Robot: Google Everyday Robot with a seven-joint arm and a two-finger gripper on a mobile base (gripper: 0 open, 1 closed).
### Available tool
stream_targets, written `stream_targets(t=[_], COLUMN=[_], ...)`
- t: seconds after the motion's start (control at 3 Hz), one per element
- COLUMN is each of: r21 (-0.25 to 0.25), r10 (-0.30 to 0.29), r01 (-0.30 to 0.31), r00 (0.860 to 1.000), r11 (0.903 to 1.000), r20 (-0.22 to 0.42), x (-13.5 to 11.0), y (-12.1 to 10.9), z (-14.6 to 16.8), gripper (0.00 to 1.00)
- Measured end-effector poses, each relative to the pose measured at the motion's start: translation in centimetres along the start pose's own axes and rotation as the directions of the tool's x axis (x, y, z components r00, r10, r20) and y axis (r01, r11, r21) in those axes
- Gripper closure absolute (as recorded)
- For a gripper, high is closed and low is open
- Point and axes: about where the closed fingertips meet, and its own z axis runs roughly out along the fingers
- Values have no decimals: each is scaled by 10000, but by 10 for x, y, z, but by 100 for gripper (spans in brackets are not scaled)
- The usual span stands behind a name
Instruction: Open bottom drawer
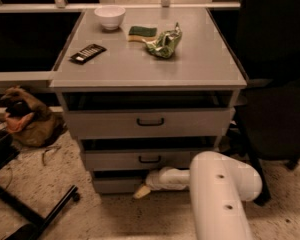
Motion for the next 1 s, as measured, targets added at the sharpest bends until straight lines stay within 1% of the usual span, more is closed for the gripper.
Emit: stream_targets(t=[0.33, 0.67, 1.0], r21=[-1, -471, -472], r10=[0, 29, 29], r01=[0, -58, -58], r00=[10000, 9982, 9982], r11=[10000, 9989, 9989], r20=[-1, -604, -604], x=[1, 10, 8], y=[2, 2, -1], z=[1, 19, 17], gripper=[0, 0, 0])
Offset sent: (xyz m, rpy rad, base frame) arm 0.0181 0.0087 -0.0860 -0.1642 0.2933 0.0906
